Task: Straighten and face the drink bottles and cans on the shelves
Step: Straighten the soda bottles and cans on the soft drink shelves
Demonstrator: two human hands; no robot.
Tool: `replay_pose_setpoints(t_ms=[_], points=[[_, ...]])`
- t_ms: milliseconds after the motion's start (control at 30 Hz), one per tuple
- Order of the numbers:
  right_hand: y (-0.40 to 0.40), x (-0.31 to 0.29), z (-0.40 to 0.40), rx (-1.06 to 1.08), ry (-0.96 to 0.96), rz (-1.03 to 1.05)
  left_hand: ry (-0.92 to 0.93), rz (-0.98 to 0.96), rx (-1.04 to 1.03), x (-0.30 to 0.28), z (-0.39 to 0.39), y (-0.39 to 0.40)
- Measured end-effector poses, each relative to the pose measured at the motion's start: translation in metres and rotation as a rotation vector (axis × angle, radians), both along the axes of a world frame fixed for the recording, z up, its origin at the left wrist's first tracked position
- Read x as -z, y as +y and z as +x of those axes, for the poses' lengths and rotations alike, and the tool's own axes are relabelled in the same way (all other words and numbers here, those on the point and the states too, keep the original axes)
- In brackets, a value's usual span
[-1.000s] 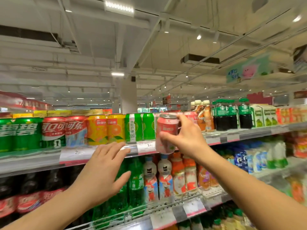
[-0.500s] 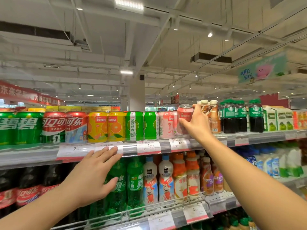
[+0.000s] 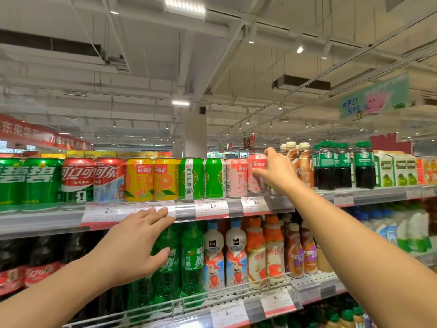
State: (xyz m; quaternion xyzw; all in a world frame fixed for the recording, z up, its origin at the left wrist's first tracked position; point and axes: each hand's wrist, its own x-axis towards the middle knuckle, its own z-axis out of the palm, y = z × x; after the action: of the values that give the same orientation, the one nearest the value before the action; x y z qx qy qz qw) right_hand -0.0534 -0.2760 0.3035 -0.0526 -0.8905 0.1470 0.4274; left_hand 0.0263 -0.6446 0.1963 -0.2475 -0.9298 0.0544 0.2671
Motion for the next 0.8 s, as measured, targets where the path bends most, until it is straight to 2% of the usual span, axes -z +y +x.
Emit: replay_pose_setpoints(t_ms=[333, 433, 533, 600, 700, 800], points=[[0.016, 0.008, -0.01, -0.014, -0.05, 0.045, -0.018, 0.002, -0.005, 0.0, 0.0, 0.0], [0.021, 0.006, -0.004, -0.024, 0.112, -0.011, -0.023, 0.0, -0.008, -0.001, 0.001, 0.0], [0.038, 0.01, -0.003, 0.023, 0.244, -0.165, -0.034, 0.007, -0.006, -0.002, 0.002, 0.001], [0.049, 0.019, -0.006, 0.007, 0.156, -0.261, -0.036, -0.003, -0.014, -0.004, 0.003, 0.002], [0.058, 0.037, -0.011, -0.135, -0.009, -0.376, -0.043, -0.017, -0.025, -0.005, 0.006, 0.003], [0.061, 0.045, -0.015, -0.161, -0.019, -0.387, -0.046, -0.019, -0.029, -0.007, 0.008, 0.005]])
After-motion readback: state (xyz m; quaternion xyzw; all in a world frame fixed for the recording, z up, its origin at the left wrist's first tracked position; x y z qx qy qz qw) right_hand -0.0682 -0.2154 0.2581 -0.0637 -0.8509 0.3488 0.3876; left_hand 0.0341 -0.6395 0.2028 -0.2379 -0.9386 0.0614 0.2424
